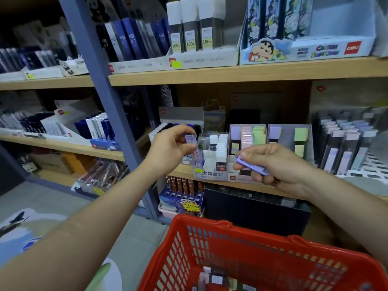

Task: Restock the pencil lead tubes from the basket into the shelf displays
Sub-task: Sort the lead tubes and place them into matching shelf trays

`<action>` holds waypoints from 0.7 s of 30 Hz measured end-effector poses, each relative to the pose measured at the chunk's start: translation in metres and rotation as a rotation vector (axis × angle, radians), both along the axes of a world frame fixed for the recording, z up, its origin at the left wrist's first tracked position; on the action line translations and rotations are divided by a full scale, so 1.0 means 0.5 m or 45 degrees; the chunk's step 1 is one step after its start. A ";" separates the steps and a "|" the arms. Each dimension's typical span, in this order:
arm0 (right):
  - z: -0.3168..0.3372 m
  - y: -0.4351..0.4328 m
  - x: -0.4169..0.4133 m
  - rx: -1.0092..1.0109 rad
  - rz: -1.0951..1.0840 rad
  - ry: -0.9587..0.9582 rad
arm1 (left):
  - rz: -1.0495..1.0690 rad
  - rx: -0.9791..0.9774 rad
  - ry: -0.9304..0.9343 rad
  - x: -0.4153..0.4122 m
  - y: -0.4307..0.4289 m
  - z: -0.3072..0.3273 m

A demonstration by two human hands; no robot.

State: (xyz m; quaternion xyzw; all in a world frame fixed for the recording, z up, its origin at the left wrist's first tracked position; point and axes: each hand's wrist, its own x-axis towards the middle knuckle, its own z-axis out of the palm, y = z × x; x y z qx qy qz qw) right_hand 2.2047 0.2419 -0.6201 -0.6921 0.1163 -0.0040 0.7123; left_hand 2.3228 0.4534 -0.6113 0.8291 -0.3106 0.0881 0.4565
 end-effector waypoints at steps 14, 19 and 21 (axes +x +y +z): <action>-0.005 0.005 0.026 -0.222 -0.140 -0.107 | -0.031 0.054 -0.096 0.042 -0.055 -0.025; -0.004 0.002 0.022 -0.301 -0.066 -0.125 | -0.017 0.083 -0.069 0.052 -0.070 -0.035; -0.005 0.003 0.023 -0.277 -0.095 -0.165 | -0.014 0.112 -0.063 0.056 -0.075 -0.038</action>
